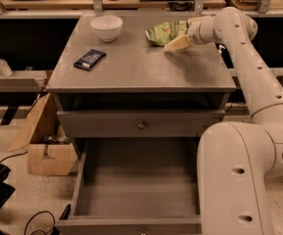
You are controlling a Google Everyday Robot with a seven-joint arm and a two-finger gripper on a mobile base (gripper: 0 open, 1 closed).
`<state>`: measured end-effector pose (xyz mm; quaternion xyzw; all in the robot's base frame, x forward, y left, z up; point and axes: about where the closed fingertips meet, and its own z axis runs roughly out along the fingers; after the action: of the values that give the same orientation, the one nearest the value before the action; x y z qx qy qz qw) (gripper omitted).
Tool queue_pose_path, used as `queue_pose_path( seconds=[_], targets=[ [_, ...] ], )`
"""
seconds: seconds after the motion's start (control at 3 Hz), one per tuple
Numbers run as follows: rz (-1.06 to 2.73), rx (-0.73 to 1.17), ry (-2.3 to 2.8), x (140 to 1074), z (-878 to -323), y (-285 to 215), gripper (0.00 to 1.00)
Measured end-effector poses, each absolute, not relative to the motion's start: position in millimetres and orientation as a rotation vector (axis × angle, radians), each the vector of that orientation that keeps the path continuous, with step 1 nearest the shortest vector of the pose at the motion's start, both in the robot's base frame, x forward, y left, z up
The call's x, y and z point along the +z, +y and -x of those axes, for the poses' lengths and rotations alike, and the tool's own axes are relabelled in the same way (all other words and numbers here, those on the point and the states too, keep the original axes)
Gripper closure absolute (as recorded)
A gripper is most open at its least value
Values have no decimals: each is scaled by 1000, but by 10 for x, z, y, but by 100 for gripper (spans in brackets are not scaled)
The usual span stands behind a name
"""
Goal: Place green jalapeno chip bag into middle drawer
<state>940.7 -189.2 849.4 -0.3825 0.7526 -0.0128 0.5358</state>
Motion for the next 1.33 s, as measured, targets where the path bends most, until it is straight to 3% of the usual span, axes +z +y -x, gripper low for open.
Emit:
queue_pose_path(
  seconds=[1.0,1.33],
  targets=[
    [914,-27,1794,8474,-9415,-1865,96],
    [916,-25,1795,8458,-9418,-1851,100]
  ],
)
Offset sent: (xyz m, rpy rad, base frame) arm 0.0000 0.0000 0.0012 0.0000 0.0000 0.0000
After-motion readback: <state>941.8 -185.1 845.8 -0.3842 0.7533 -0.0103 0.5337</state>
